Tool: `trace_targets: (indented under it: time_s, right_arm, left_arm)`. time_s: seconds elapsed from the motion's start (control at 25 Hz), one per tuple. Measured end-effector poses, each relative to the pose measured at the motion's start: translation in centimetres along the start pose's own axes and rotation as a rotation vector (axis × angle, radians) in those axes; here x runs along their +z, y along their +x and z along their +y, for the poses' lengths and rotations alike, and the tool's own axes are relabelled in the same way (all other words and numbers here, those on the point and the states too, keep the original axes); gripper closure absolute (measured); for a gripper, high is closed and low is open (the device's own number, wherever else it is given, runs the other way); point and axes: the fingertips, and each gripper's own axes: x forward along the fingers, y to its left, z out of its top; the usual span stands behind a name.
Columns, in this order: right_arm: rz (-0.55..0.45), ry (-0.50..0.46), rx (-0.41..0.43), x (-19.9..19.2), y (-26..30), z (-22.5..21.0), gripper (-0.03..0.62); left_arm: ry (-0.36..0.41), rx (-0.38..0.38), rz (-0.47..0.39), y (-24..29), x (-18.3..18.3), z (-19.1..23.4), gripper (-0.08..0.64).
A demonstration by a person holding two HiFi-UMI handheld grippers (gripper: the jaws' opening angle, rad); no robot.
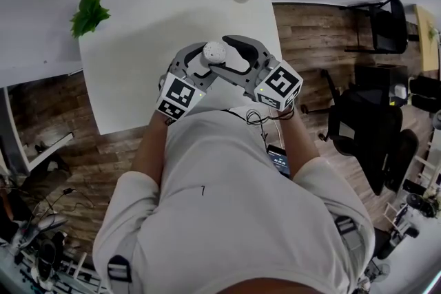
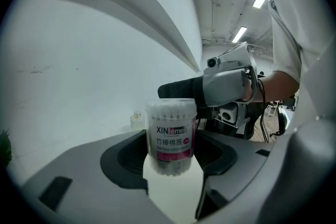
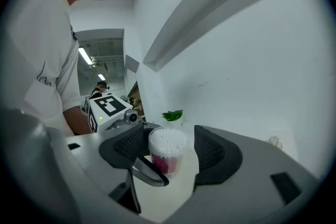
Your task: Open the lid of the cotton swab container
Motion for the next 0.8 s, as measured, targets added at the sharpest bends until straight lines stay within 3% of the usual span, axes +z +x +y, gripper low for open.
trace_targets:
  time_s: [0.28,0.36,0.8]
  right_arm:
    - [0.067,-0.085,-0.040,-0.43,0.45,-0.17,0.314]
    - [0.071,-0.090,-0.042,-0.55,0.59,-0.07,0.339]
    - [0.102,-0.099,-0.037,-0.51,0.67,0.20,0.348]
  left_arm:
    - [-0.001,-0.006,-0.013,0.13,0.35,-0.22,0.288]
    - [-0.003,-0.008,-0.010,0.16,0.25,-0.24,0.288]
    - [0.026,0.023,-0.016,-0.10,0.20,-0.14,0.288]
